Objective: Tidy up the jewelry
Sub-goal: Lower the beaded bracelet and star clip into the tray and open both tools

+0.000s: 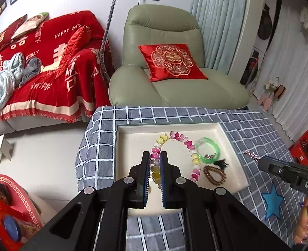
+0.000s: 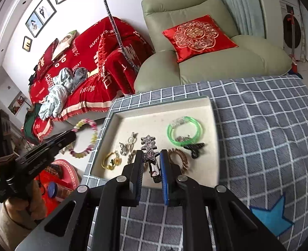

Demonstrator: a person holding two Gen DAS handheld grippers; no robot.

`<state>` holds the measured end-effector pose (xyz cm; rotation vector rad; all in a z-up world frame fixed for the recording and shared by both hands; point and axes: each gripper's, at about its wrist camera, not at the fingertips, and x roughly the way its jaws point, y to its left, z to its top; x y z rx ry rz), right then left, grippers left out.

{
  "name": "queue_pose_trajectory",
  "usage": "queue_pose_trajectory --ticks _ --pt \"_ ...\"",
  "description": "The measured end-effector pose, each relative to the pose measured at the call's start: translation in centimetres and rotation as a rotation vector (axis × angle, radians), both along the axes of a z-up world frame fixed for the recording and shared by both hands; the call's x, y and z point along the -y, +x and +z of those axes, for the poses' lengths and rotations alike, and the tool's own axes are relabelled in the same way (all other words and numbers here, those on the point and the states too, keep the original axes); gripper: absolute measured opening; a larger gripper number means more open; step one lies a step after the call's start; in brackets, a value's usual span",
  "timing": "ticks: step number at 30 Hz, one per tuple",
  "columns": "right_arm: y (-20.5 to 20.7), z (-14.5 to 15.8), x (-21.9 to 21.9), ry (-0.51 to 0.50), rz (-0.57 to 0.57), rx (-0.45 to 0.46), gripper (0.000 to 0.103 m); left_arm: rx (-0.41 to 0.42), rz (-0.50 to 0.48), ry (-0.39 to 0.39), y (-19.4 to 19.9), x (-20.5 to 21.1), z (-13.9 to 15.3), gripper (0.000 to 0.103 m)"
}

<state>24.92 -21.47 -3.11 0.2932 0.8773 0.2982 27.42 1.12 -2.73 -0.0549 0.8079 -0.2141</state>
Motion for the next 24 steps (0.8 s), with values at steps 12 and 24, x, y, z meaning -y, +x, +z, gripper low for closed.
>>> queue_pose_trajectory --ticks 12,24 --pt "5.2 -5.5 -3.7 -0.049 0.030 -0.063 0.017 -0.086 0.022 0.031 3.6 1.0 -6.8 0.025" --pt "7.2 -9.2 -4.2 -0.115 0.020 -0.101 0.017 -0.102 0.026 0.135 4.3 2.6 -9.9 0.025"
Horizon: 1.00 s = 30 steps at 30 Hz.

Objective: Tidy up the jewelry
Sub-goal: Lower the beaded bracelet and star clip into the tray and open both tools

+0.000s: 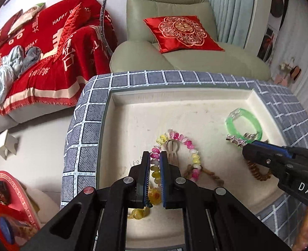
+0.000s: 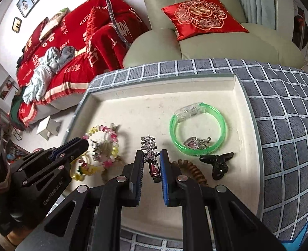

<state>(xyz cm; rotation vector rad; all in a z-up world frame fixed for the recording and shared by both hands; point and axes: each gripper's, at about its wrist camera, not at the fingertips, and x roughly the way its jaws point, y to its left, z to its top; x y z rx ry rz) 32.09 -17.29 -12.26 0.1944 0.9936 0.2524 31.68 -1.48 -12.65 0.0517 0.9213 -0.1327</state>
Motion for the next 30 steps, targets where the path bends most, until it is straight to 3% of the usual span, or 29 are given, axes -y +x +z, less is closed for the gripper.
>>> queue_pose_trajectory --ticks 7,13,14,17,18,30 --pt "0.4 -1.4 -0.2 -0.024 0.003 -0.023 0.017 0.003 -0.020 0.056 -0.3 1.0 -0.8 0.025" --pt "0.5 -1.7 -0.4 -0.019 0.007 -0.037 0.018 -0.009 -0.012 0.054 -0.3 0.9 -1.1 0.025" --pt "0.6 -1.8 -0.4 -0.012 0.010 -0.040 0.022 -0.010 -0.012 0.054 -0.3 0.9 -1.1 0.025" --pt "0.3 -1.5 -0.4 0.003 0.007 -0.030 0.060 -0.012 -0.010 0.051 -0.2 0.9 -1.1 0.025" --pt "0.2 -1.3 -0.4 0.007 0.006 -0.024 0.064 -0.012 -0.009 0.048 -0.3 0.9 -1.1 0.025" --pt "-3.3 2.5 2.1 0.078 -0.046 0.037 0.072 0.007 0.018 0.028 -0.9 0.7 -0.5 0.025"
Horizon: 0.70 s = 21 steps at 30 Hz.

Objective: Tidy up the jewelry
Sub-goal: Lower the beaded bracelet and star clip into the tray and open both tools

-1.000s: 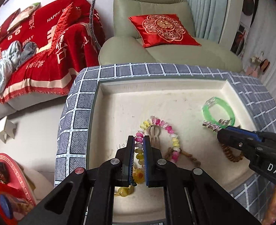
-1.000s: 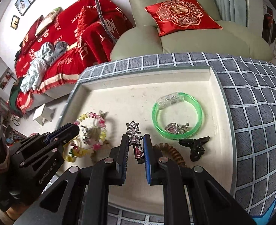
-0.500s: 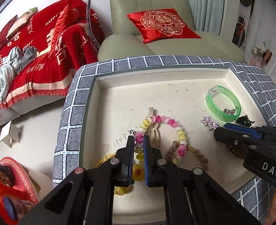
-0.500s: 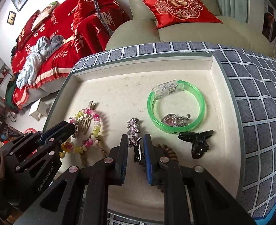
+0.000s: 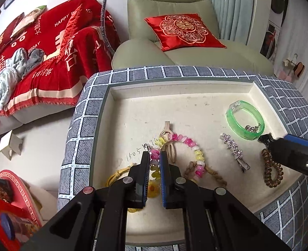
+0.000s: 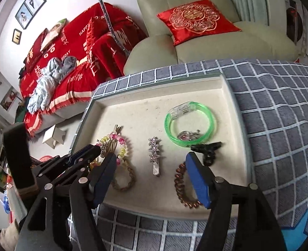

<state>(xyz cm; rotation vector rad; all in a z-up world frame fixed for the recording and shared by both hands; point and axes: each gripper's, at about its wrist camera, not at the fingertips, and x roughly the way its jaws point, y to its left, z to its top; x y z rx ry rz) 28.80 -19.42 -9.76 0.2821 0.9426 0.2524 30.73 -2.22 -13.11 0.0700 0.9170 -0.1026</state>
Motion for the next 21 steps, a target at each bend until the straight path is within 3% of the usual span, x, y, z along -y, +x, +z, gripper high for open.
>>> queue_pose_trajectory --ticks 21 --pt "-2.9 1.0 3.3 -0.010 -0.072 0.005 0.072 0.028 0.025 0.046 0.3 0.6 1.0 0.026"
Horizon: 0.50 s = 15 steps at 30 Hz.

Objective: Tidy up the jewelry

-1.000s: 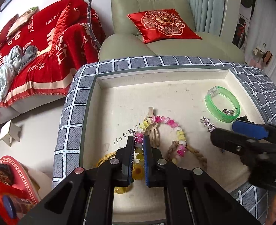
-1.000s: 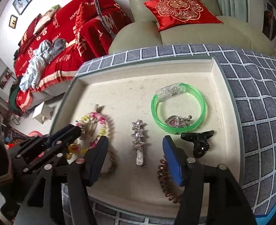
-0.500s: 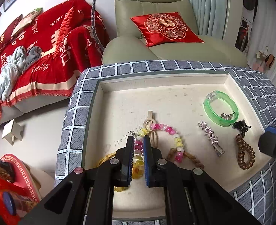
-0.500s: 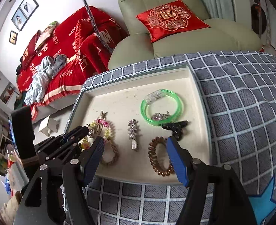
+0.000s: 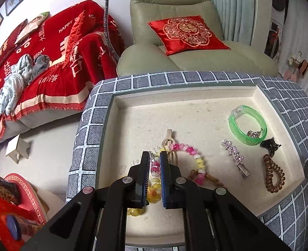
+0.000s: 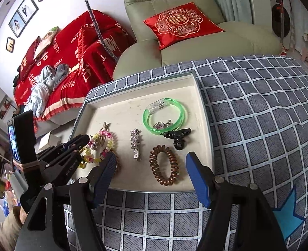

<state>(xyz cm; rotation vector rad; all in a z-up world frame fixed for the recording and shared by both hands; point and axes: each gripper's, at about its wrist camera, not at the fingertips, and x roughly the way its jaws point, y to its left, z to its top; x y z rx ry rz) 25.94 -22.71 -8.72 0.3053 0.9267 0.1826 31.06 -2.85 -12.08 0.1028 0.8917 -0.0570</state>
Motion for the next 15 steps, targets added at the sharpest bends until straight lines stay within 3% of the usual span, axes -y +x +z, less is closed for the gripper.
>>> queue_pose_trajectory --ticks 6,7,8,10,15 --pt "-0.2 0.0 0.8 -0.008 -0.023 0.006 0.072 0.014 0.015 -0.017 -0.2 -0.7 0.6 0.029" --pt "-0.2 0.0 0.9 -0.011 -0.026 0.007 0.072 0.016 0.017 -0.015 -0.3 -0.7 0.6 0.074" --pt "-0.2 0.0 1.0 -0.015 -0.028 0.006 0.072 0.021 0.034 -0.006 -0.3 -0.8 0.7 0.103" --pt "-0.3 0.0 1.2 -0.018 -0.033 0.008 0.072 0.076 0.055 0.008 -0.8 -0.9 1.3 0.103" --pt "-0.3 -0.1 1.5 -0.034 -0.042 0.005 0.072 0.078 0.036 0.006 -1.0 -1.0 1.6 0.103"
